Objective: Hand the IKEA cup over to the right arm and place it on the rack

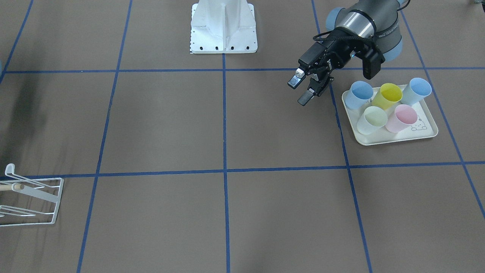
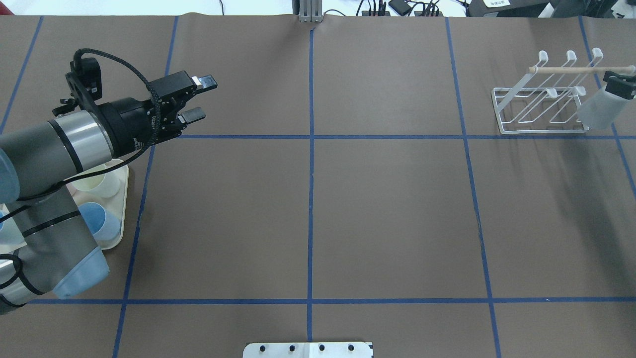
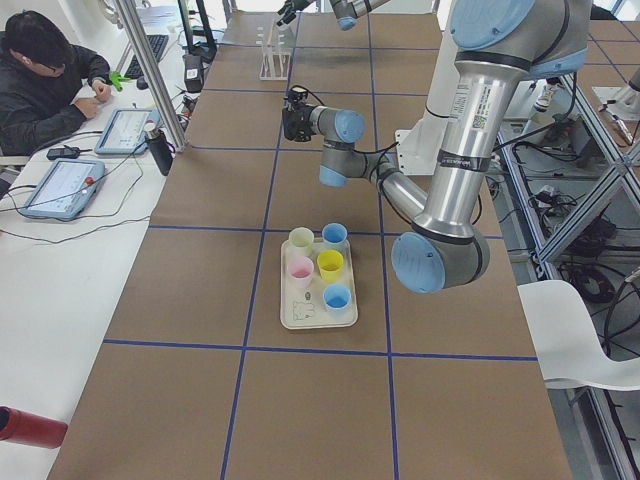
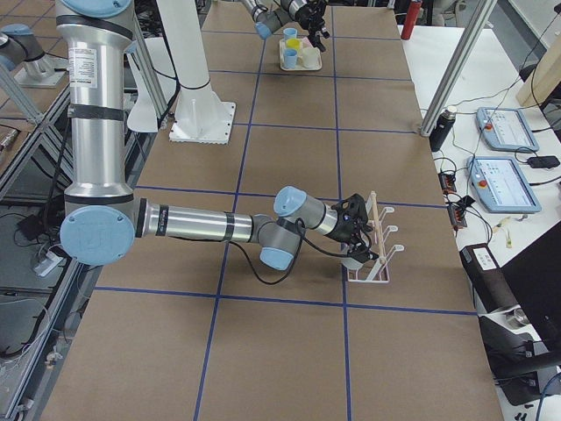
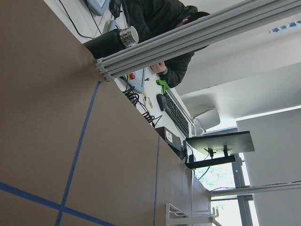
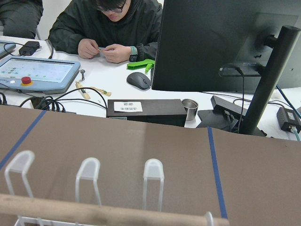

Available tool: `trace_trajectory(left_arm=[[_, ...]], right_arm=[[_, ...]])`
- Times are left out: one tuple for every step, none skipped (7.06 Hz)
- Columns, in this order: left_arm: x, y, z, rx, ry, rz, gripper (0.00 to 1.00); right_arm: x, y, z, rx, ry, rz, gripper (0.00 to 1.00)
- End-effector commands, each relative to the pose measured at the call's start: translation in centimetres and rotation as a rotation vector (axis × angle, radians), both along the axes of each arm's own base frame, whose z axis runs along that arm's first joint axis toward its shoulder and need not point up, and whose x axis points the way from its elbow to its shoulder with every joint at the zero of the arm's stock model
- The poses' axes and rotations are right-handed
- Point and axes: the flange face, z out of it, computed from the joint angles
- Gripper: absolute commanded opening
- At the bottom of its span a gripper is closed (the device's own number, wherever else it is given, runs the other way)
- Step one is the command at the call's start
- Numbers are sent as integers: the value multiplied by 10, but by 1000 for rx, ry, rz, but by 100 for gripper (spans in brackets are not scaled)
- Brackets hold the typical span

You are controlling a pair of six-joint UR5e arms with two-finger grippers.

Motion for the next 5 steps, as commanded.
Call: trace_trajectory(left_arm=[[-1,1,-1,3,1,0,100],[-9,7,-1,7,2,10,100],[-29,26,8,59,-52,51,99],[-50,37,26,138,-159,42,99],[-71,36,53,182,-268,71,99]], right_arm=[[0,0,-7,10,-12,-9,100],[-2,7,-20,23,-39,-49,100],[0,18,-35,34,-64,-81,100],[1,26,-50,42,-78,-97,100],[-1,32,-71,25,-96,-143,100]])
